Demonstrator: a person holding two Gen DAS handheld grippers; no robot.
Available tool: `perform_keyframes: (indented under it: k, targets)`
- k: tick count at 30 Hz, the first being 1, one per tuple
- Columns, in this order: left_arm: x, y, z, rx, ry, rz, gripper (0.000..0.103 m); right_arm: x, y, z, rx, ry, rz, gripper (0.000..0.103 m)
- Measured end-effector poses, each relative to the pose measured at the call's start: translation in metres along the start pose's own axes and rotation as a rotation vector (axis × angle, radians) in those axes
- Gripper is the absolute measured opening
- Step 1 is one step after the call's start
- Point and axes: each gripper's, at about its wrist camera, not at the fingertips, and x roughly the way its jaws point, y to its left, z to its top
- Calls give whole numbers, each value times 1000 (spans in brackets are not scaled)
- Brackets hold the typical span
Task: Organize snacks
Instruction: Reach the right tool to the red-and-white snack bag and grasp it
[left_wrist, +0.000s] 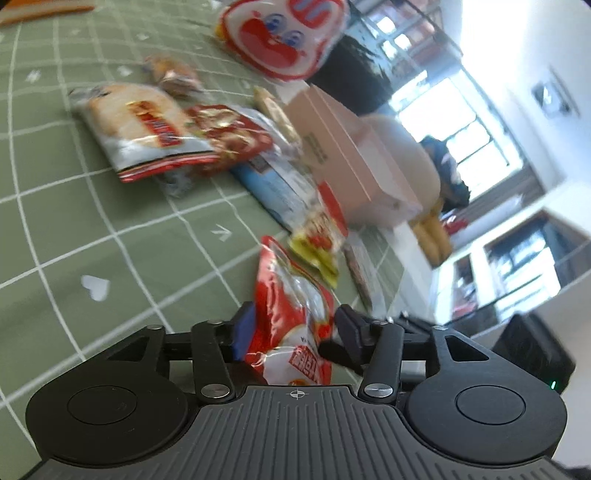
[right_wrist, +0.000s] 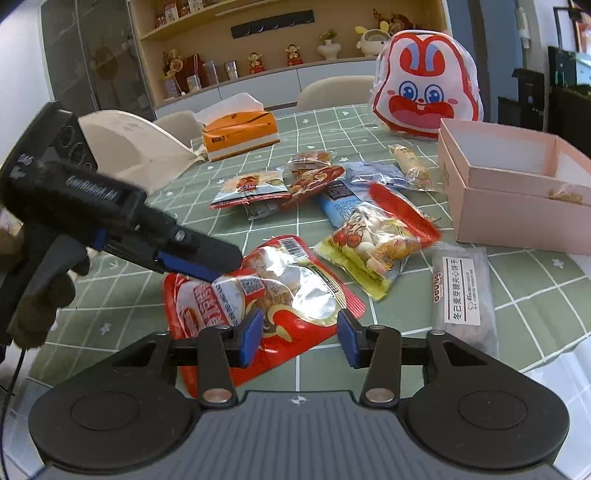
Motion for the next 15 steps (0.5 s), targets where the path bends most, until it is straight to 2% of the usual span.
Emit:
perform_keyframes:
  k: [2,4,7,9,11,13,15]
  targets:
    - [-2,-13,-2,26,7,11,55,-4,-6,-1,17,-8,10,42]
    - [-5,-23,-4,37,1,-11,55,-11,-8,-4,10,-27,-8,42]
    - [-4,-32,-7,21,2,-64,54,-23,-9,-8,-39,-59,-81,42]
    - [2,-34,-9,-4,-6,-65,53,-29,-12,-9,-39,-62,-130,47]
    - [5,-30,-12,-34,-57,0,53,-33,-16,-11,3,-44,-161,65]
    - [4,-31,-12,-26,-133,85,53,-36,-19,-13,83,-15,-147,68]
    - [-2,-31,-13,-12,-211,124,53,-34,-18,-15,165,15,-131,72]
